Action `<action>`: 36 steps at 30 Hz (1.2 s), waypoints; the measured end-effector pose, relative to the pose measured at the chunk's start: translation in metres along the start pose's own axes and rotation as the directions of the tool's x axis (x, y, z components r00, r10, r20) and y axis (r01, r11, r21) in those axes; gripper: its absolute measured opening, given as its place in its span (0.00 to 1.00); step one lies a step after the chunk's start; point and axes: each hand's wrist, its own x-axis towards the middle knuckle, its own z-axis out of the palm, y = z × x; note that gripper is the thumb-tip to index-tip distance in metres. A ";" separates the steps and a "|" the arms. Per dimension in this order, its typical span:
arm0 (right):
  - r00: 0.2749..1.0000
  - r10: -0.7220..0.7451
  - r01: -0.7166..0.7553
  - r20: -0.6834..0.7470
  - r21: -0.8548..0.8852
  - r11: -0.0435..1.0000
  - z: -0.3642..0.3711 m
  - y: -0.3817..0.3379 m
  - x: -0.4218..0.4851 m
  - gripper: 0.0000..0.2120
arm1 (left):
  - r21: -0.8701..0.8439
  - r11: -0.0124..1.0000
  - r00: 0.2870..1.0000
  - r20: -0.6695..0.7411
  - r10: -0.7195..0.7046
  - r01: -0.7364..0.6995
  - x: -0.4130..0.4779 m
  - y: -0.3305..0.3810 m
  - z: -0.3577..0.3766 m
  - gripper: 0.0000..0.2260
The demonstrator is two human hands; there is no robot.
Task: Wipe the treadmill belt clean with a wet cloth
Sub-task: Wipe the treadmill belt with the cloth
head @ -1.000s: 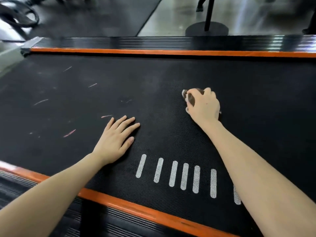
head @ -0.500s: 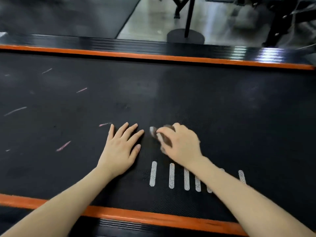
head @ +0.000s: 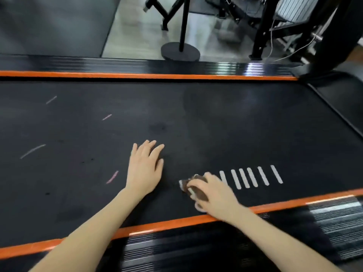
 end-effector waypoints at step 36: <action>0.779 0.427 -0.442 -0.459 0.081 0.894 0.036 -0.059 0.180 0.10 | 0.130 0.976 0.972 0.185 0.146 -0.172 0.044 -0.153 0.000 0.25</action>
